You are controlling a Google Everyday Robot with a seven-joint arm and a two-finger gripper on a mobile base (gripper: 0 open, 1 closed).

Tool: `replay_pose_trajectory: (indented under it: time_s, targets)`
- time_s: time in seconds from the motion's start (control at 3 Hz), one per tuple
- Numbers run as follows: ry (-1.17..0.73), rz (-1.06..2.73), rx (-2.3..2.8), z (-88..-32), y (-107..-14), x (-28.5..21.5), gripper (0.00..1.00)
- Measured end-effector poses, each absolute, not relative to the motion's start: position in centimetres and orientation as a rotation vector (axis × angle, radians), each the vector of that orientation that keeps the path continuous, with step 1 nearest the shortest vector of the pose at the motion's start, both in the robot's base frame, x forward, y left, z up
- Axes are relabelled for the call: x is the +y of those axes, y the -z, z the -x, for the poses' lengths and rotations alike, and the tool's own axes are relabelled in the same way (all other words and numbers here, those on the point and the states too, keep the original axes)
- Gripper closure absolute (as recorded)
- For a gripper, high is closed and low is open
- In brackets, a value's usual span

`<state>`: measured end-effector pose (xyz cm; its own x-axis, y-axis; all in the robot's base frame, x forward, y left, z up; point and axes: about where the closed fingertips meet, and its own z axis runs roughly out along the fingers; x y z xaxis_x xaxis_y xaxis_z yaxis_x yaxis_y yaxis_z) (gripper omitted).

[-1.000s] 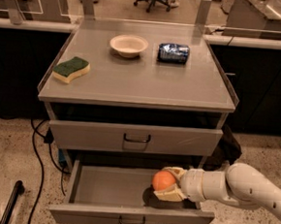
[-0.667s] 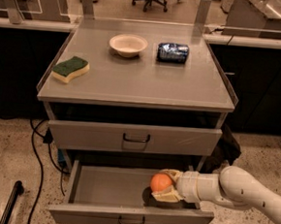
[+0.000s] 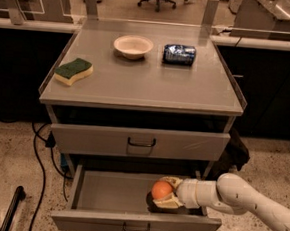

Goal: Place orange into middle drawer

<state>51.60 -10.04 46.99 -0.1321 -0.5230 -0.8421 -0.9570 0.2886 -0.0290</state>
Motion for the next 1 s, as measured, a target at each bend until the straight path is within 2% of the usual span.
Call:
replay_pose_trajectory:
  time_s: [0.67, 1.0]
  targets:
    - [-0.737, 1.365, 1.756, -53.9, -43.0, -8.3, 1.0]
    - [-0.773, 1.427, 1.775, -56.8, -37.2, -4.6, 1.0]
